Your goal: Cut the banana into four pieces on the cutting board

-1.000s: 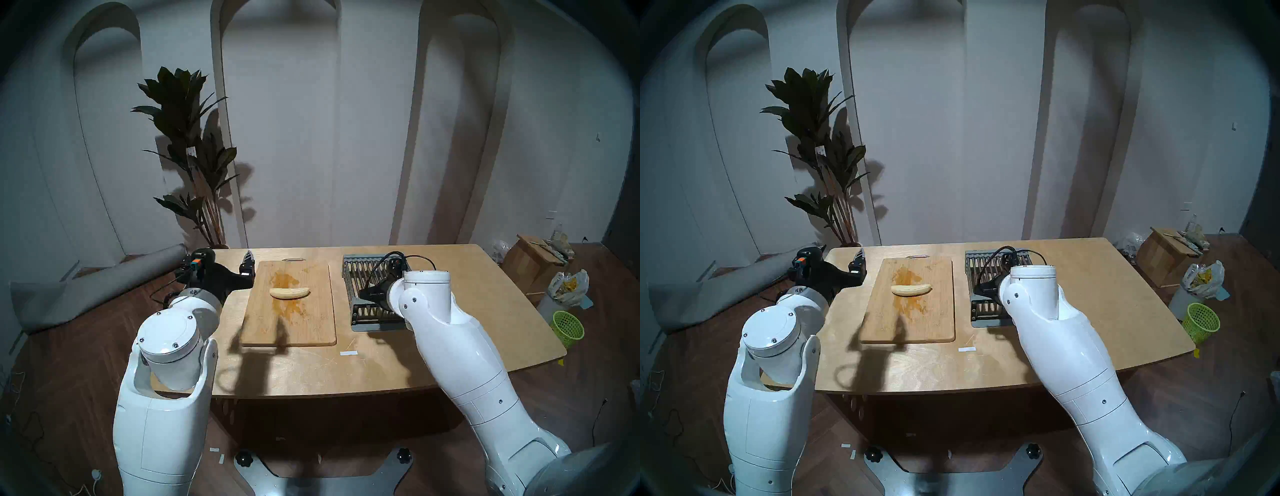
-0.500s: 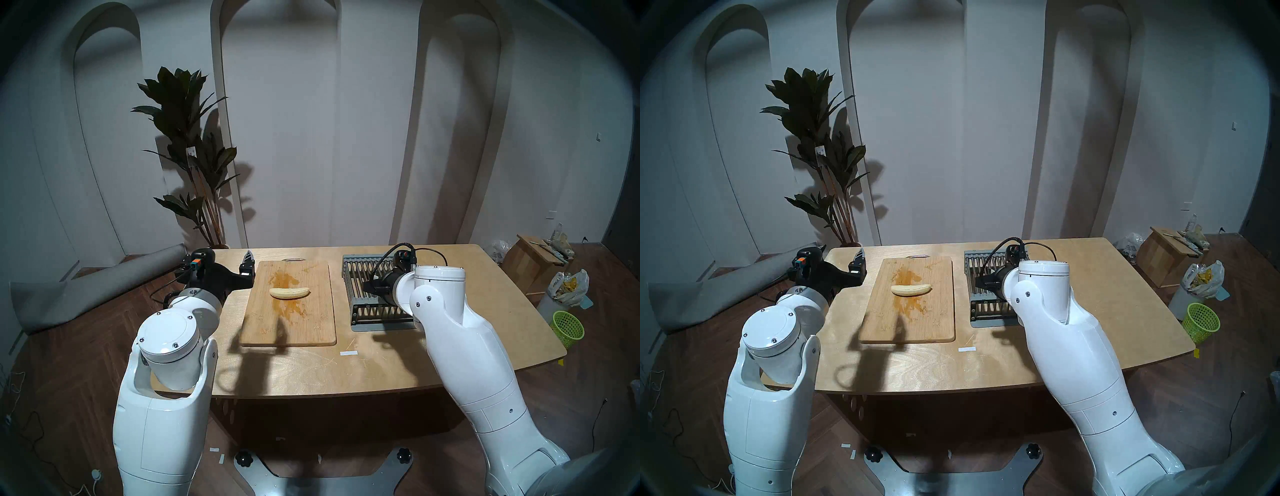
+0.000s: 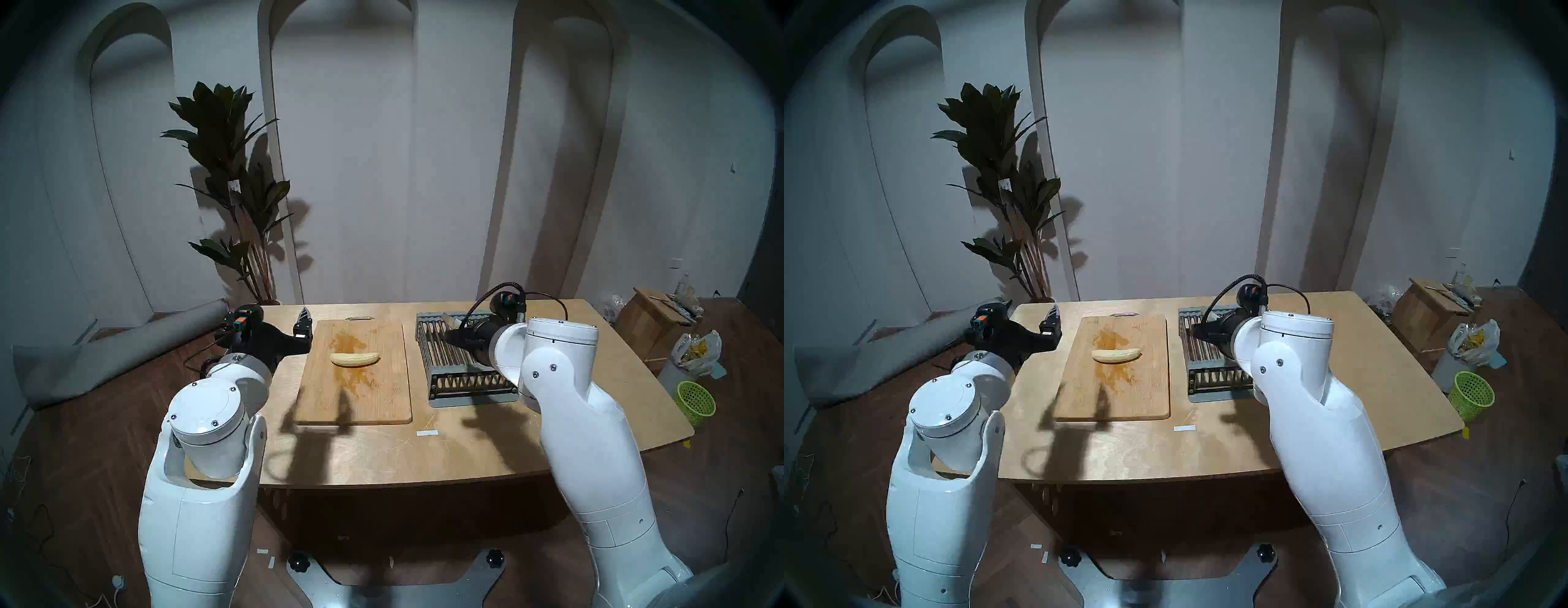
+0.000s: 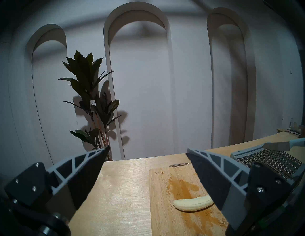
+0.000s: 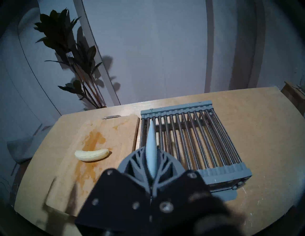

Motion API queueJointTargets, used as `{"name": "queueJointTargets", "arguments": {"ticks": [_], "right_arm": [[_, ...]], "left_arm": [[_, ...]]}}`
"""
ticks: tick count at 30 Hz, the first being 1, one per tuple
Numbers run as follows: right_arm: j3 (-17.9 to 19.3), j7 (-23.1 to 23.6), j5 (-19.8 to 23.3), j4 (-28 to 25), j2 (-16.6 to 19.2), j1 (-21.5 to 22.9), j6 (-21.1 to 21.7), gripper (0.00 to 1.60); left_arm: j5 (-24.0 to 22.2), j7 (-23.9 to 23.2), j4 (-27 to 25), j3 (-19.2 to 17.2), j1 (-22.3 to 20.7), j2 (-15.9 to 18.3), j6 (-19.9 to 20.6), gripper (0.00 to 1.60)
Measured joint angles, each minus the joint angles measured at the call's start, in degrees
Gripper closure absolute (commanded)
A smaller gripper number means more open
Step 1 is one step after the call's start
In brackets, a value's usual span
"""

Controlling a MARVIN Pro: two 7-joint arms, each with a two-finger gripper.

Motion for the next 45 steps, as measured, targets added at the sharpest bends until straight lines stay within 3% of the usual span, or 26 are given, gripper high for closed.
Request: {"name": "queueJointTargets", "arguments": {"ticks": [4, 8, 22, 32, 37, 45], "right_arm": [[-0.5, 0.4, 0.3, -1.8, 0.6, -0.5, 0.0, 1.6], [-2.9, 4.2, -1.1, -2.8, 2.8, -0.9, -1.6, 1.6], [-12.4, 15.4, -18.0, -3.2, 13.0, -1.6, -13.0, 1.6], [-16.1, 19.3, -25.2, 2.0, 13.4, -1.5, -21.6, 1.6], [-15.9, 20.8, -24.9, 2.8, 11.3, -1.7, -25.8, 1.6], [-9.8, 26.0, -15.6, 4.4, 6.8, -3.7, -32.6, 1.6]], "left_arm": [[0.0, 0.0, 0.0, 0.0, 0.0, 0.0, 0.0, 0.0], [0.0, 0.0, 0.0, 0.0, 0.0, 0.0, 0.0, 0.0], [-0.1, 0.0, 0.0, 0.0, 0.0, 0.1, 0.0, 0.0], [-0.2, 0.0, 0.0, 0.0, 0.0, 0.1, 0.0, 0.0], [-0.2, 0.0, 0.1, 0.0, 0.0, 0.1, 0.0, 0.0], [-0.2, 0.0, 0.1, 0.0, 0.0, 0.2, 0.0, 0.0]]}}
